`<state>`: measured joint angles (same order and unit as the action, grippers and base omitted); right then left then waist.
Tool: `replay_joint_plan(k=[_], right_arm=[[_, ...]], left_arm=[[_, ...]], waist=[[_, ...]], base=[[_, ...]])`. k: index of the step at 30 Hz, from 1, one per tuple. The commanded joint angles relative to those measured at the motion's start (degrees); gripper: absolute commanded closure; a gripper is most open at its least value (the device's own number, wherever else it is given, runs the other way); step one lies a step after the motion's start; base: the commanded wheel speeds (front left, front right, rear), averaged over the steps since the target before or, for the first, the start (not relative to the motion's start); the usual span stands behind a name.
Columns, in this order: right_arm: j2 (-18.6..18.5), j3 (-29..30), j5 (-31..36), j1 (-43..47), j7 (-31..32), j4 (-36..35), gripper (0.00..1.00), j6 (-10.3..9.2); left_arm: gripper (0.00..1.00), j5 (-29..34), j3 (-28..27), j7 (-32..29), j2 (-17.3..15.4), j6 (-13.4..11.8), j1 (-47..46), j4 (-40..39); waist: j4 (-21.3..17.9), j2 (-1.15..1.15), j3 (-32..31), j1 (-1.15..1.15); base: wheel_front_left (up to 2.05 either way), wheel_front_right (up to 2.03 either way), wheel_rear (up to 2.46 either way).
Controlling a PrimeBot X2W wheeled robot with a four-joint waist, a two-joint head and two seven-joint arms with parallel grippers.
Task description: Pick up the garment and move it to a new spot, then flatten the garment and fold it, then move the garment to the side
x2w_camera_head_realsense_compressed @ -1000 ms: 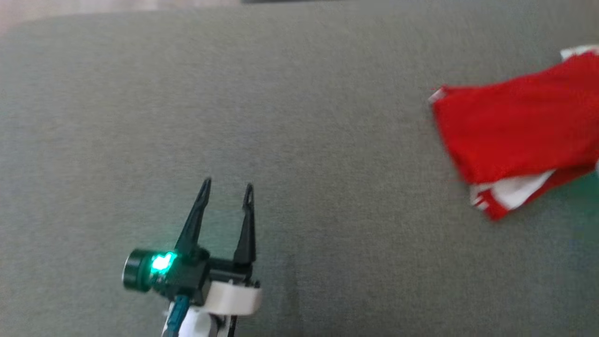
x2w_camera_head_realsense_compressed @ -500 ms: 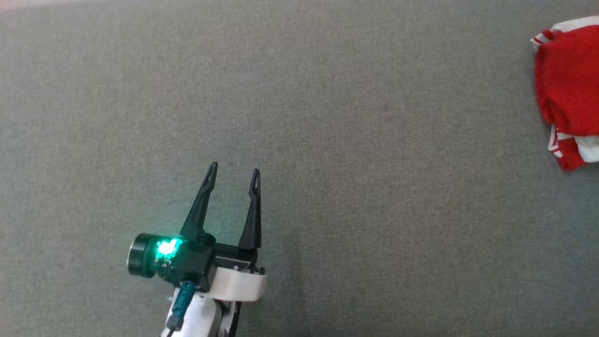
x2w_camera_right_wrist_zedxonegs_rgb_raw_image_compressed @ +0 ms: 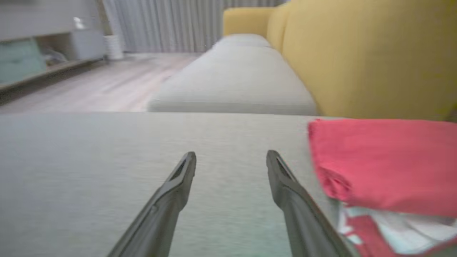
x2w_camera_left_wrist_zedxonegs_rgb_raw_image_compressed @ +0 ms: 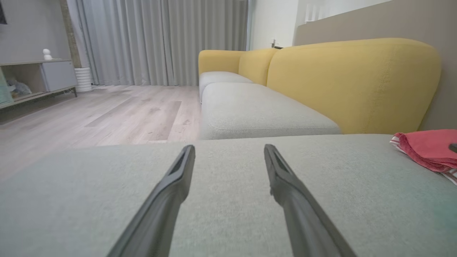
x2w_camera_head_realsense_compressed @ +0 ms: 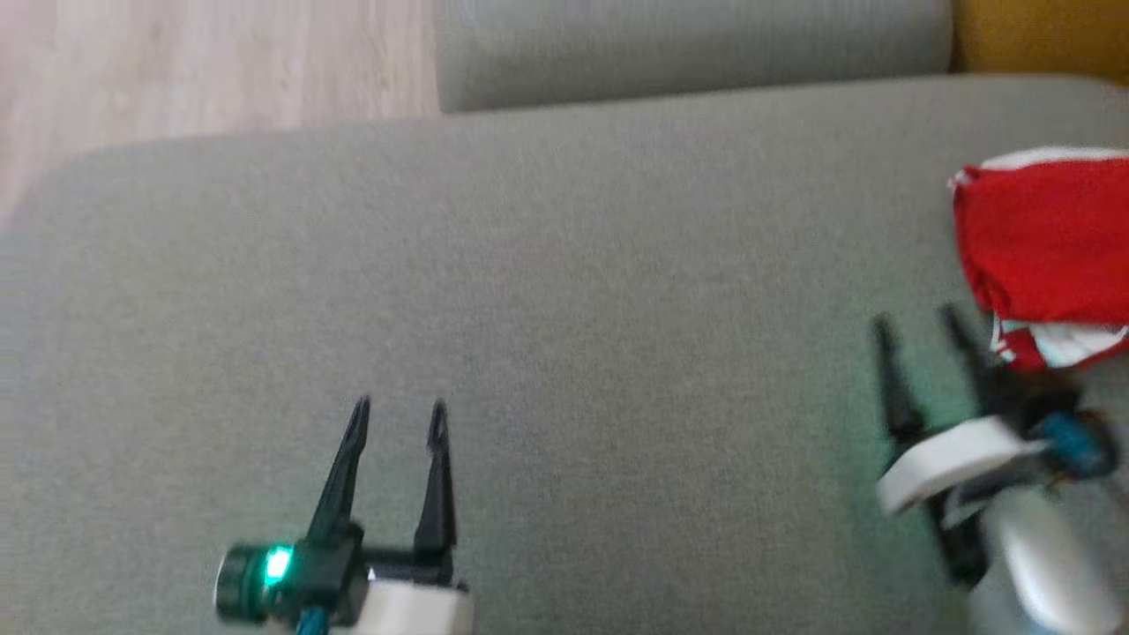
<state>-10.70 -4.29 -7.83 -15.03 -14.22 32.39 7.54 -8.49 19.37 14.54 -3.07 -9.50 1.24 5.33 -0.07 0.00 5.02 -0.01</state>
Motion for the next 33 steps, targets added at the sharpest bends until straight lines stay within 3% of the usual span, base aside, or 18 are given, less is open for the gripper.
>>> replay_joint_plan(k=[1, 6, 13, 26, 27, 33], right_arm=[[0.7, -2.9, -1.0, 1.5, -0.7, -4.5, 0.00, -0.05], [2.9, -6.9, -1.4, 8.6, -0.8, -11.9, 0.00, -0.05], [6.2, -4.9, 1.2, 18.7, -0.8, -19.6, 0.00, -0.05], [7.7, -3.8, 1.3, 22.3, -0.8, -20.9, 0.00, -0.05], [8.0, -2.5, 1.3, 24.5, -0.2, -18.8, 1.00, 0.00], [8.0, -2.5, -1.0, 25.1, 0.2, -16.5, 1.00, 0.00]], left_arm=[[0.00, -0.3, -2.7, 0.5, 0.2, 0.1, 0.6, -1.6], [0.00, 0.0, -4.0, 0.5, 0.2, 0.3, 3.8, -2.0], [0.00, 0.5, -6.5, 0.5, 0.2, 0.7, 8.2, -2.1], [0.00, 2.5, -7.6, 0.5, 0.2, 0.7, 9.4, -1.3], [1.00, 2.2, -5.5, 0.0, -0.1, 0.9, 11.4, 0.2], [1.00, -0.1, -5.5, -0.6, -0.2, 1.1, 11.9, 2.4]], waist=[[1.3, 0.00, -4.6, 0.01], [2.2, 0.00, -7.0, 0.01], [3.2, 0.00, -10.7, 0.01], [2.3, 0.00, -11.7, 0.01], [2.3, 0.00, -11.7, 0.01], [2.2, 0.00, -11.5, 0.01]], base=[[0.00, 0.00, 0.00], [0.00, 0.00, 0.00], [0.00, 0.00, 0.00], [0.00, 0.00, 0.00], [0.00, 0.00, 0.00], [0.00, 0.00, 0.00]])
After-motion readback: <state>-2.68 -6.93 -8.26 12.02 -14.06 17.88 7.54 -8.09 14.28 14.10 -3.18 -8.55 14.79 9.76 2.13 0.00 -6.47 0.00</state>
